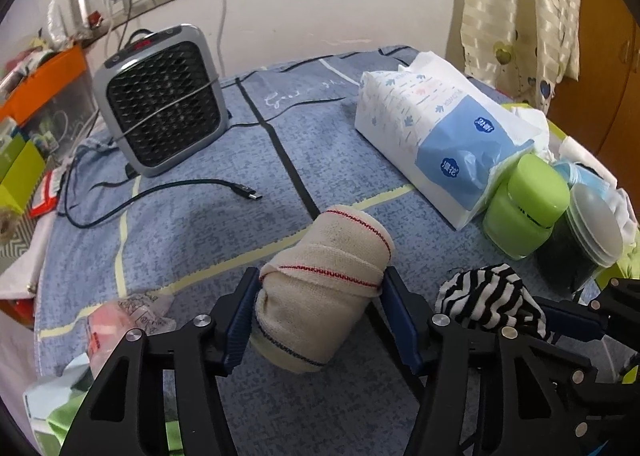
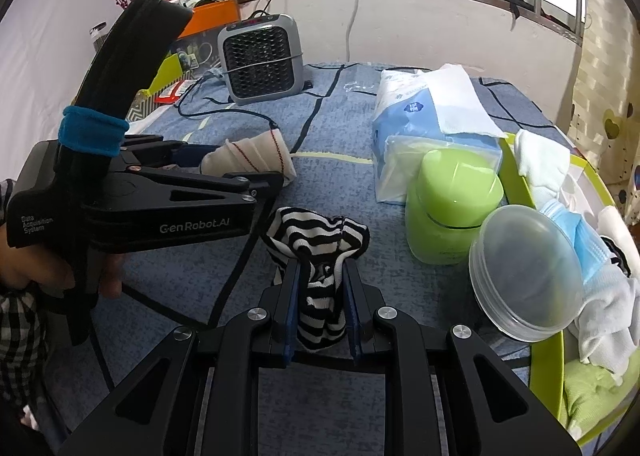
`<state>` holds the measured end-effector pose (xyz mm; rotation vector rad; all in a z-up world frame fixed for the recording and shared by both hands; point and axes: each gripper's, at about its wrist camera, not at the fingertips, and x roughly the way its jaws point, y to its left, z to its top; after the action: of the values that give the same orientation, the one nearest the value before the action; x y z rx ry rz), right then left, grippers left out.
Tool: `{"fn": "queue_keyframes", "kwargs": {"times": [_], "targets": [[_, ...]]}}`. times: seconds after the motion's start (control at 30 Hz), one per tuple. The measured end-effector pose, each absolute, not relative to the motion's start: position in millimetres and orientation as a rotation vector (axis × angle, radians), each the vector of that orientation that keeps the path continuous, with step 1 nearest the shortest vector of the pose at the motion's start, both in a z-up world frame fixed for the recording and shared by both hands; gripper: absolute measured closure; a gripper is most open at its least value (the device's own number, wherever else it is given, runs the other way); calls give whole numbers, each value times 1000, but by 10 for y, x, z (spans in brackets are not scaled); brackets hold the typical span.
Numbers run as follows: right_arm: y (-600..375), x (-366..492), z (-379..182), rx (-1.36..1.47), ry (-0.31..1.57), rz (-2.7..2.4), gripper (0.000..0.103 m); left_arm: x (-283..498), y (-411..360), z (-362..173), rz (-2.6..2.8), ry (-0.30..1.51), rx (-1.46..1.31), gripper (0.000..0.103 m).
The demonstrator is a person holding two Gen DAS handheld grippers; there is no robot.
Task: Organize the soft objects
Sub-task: 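Lift the striped sock with the right gripper while the left gripper grasps the beige bandage roll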
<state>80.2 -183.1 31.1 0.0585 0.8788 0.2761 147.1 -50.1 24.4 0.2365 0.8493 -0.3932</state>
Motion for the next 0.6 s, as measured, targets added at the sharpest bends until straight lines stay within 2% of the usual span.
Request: {"fn": "queue_keyframes", "kwargs": {"times": [0.37, 0.6], "targets": [[-1859, 714, 396, 58, 858, 269, 83, 1234, -470, 366, -400, 820, 205, 46], [-1864, 702, 400, 57, 858, 276, 92, 1120, -396, 394, -391, 813, 193, 46]]}}
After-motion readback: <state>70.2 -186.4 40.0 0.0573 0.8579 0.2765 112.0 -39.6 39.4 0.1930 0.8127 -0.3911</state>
